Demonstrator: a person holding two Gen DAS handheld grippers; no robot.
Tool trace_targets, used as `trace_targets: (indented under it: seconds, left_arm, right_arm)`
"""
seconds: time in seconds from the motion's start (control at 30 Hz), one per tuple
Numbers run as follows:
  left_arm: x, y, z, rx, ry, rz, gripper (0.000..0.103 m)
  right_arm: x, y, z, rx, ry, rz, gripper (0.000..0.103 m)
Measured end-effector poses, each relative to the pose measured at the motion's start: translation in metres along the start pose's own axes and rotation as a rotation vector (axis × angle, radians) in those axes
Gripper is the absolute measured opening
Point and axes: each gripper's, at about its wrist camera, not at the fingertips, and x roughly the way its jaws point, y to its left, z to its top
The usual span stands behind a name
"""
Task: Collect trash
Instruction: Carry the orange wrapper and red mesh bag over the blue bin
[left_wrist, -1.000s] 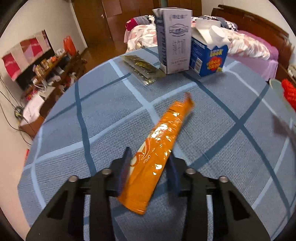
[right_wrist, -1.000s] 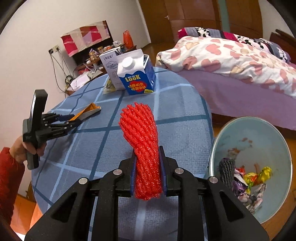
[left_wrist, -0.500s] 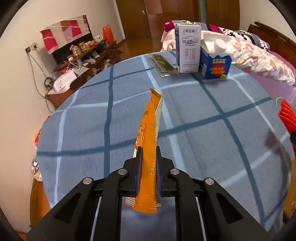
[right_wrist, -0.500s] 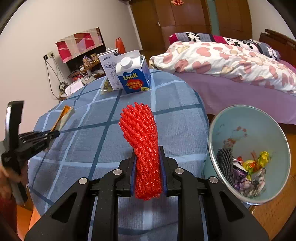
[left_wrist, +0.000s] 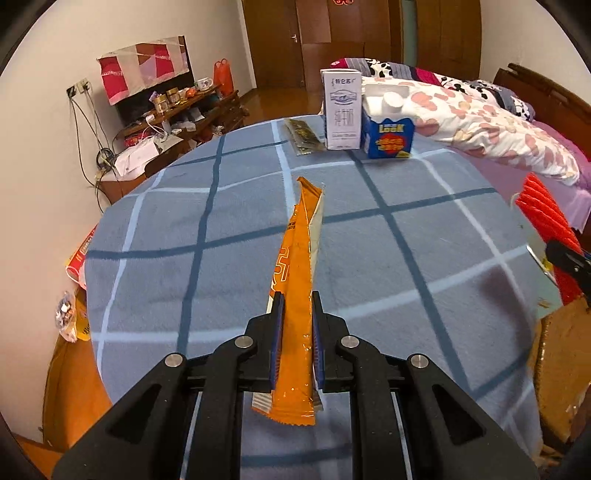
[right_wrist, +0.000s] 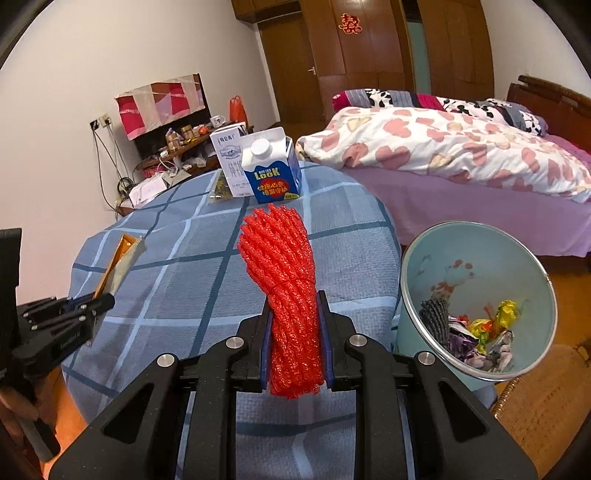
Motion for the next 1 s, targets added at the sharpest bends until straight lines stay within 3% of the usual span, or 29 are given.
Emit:
trace_targets:
  seconds: [0.33, 1.0]
  left_arm:
    - [-0.026, -0.032, -0.022, -0.004, -0.014, -0.039, 0.013]
    - [-0.053, -0.111, -0.005, 0.099, -0.083, -0.117, 0.013]
  right_arm:
    - [-0.018, 0.0, -0.008, 0.002, -0.022, -0.002, 0.022]
    - [-0.049, -0.044, -0.022, 0.095, -0.059, -0.07, 0.022]
